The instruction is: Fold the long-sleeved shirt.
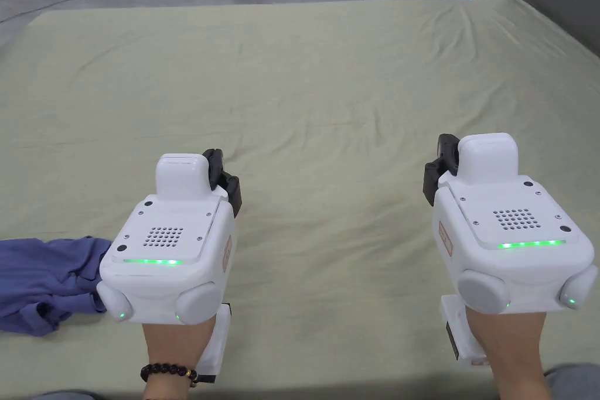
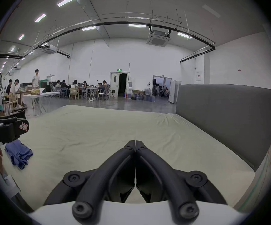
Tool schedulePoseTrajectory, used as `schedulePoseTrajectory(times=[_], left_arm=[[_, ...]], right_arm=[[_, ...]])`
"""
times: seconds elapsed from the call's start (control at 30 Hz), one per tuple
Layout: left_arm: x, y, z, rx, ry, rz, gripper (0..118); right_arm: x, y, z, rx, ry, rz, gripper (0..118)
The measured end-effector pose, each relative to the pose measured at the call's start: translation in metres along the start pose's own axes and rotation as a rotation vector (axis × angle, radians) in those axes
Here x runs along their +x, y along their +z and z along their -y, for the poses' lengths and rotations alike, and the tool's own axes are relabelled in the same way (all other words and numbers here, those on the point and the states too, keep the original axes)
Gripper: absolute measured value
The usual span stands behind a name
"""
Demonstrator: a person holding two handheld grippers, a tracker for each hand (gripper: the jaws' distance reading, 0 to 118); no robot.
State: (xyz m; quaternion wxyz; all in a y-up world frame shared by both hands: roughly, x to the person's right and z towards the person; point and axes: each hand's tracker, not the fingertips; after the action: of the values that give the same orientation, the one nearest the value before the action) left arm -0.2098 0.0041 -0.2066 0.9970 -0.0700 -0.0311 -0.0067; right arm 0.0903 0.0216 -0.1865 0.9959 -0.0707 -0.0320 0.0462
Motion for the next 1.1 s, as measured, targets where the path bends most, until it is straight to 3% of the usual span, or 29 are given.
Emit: schedulePoseTrajectory(times=[0.1,0.13,0.17,0.2,0.23,0.27,0.43,0.47,0.53,0.67,0.83,1.1], left_arm=[[-0.001,0.002,-0.004,0.015,-0.004,0.0,6],[-0.001,0.003,-0.005,0.023,-0.011,-0.005,33],[-0.001,0.003,-0.006,0.032,-0.024,-0.017,75],[-0.002,0.001,-0.008,0.022,-0.024,-0.017,113],[-0.003,-0.001,-0.01,0.002,-0.022,-0.011,118],[-0.003,0.001,-0.008,-0.001,-0.018,0.004,118],[-0.006,-0.002,-0.004,0.039,-0.025,-0.006,118],[-0.006,-0.002,-0.004,0.032,-0.023,-0.013,118],[-0.008,-0.005,0.001,0.045,-0.021,-0.026,118],[-0.003,-0.004,0.011,0.008,-0.146,-0.094,118],[-0.006,0.0,0.011,0.023,-0.043,-0.066,118],[-0.01,0.003,0.005,0.043,0.0,-0.083,118]], right_arm=[[0.0,0.001,0.0,0.005,0.001,-0.004,4],[-0.001,0.001,0.0,0.007,0.002,-0.004,21],[-0.001,0.001,0.0,0.007,0.013,-0.003,45],[-0.002,0.0,0.0,0.003,0.023,-0.001,77],[-0.003,-0.002,-0.001,-0.011,0.032,0.004,112],[-0.003,-0.003,0.0,-0.019,0.036,0.012,118],[0.001,-0.003,0.001,0.028,-0.021,-0.004,118],[0.003,-0.006,0.002,0.026,-0.015,-0.043,118],[0.0,-0.007,0.005,-0.008,0.019,0.004,118],[0.001,-0.005,0.01,0.014,-0.008,-0.007,118],[0.004,-0.002,0.011,0.118,-0.037,0.026,118],[0.003,0.0,0.007,0.099,-0.009,0.016,118]])
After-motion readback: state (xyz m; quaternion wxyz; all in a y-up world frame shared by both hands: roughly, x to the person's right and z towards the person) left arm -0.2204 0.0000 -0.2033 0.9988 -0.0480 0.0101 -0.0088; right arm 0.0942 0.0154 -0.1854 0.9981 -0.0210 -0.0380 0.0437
